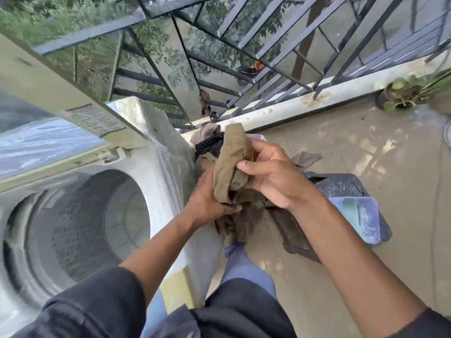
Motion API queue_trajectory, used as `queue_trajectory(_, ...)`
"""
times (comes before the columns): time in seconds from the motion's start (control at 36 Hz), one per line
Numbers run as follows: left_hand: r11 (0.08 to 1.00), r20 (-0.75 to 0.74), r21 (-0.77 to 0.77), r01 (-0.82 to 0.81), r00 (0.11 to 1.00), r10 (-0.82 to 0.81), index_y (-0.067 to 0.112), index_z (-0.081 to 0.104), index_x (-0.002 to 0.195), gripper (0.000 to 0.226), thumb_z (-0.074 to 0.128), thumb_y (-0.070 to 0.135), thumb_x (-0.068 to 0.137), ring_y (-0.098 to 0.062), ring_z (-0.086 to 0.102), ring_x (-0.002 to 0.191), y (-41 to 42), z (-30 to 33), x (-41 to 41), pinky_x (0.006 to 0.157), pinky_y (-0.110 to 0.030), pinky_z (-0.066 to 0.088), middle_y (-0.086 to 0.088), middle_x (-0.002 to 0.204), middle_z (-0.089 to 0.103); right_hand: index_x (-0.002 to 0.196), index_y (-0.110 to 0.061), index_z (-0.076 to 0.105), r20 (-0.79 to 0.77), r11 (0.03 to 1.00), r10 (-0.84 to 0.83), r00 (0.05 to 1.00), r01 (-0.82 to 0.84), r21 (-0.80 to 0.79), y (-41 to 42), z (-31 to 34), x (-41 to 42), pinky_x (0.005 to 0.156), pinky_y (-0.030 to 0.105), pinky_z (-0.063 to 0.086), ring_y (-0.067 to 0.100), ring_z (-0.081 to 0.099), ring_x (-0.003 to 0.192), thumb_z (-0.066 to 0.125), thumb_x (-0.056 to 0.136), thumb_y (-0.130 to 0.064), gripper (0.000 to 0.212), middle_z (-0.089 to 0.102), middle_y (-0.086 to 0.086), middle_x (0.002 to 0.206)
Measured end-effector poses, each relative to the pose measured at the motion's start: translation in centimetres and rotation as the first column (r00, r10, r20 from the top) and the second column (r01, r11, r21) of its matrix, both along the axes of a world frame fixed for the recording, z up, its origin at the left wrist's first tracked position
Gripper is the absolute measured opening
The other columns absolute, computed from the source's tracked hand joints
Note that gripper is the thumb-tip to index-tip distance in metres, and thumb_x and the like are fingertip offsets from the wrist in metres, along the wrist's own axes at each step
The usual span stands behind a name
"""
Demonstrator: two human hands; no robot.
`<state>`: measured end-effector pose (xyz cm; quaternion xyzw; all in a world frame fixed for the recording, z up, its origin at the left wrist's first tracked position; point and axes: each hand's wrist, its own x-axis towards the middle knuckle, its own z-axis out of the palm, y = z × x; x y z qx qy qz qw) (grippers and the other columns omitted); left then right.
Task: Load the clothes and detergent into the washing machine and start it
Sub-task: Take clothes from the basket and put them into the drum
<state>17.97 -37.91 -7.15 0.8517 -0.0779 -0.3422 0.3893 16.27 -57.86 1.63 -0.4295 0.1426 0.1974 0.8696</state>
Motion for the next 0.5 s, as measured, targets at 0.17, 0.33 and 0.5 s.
queue_trajectory(0.17, 0.957, -0.010, -0.126, -0.260, 0.965, 0.261, 0.023, 0.071, 0.132, 0.045, 0.070, 0.035, 0.088, -0.016, 0.069, 0.118, -0.6, 2.9, 0.6, 0.098, -0.034, 0.056, 0.014, 0.116, 0.075, 0.114, -0.006, 0.071, 0.069, 0.977, -0.086, 0.994, 0.070, 0.203, -1.0, 2.5, 0.2, 0.089, 0.052, 0.059, 0.030, 0.073, 0.100, 0.050, 0.091, 0.003, 0.032, 0.075, 0.015, 0.108)
queue_trajectory(0.33, 0.866, -0.128, -0.305, -0.396, 0.918, 0.375, 0.018, 0.075, 0.118, 0.017, 0.064, 0.017, 0.105, 0.007, 0.069, 0.083, -0.4, 6.8, 1.5, 0.070, -0.014, 0.054, 0.019, 0.091, 0.077, 0.116, -0.018, 0.065, -0.103, 0.937, -0.280, 0.954, 0.249, -0.245, -2.2, -0.4, -0.8, 0.094, 0.049, 0.055, 0.025, 0.068, 0.095, 0.065, 0.081, -0.017, 0.035, 0.070, 0.007, 0.106)
queue_trajectory(0.5, 0.808, -0.218, -0.412, -0.420, 0.907, 0.361, 0.021, 0.074, 0.125, 0.024, 0.068, 0.025, 0.102, -0.018, 0.073, 0.107, 0.1, 11.0, 1.8, 0.076, -0.024, 0.056, 0.003, 0.116, 0.079, 0.116, -0.032, 0.063, -0.402, 0.896, -0.271, 0.874, 0.077, -0.437, -0.2, -2.9, -3.3, 0.086, 0.036, 0.042, 0.017, 0.060, 0.100, 0.056, 0.101, -0.045, 0.021, 0.067, 0.002, 0.129)
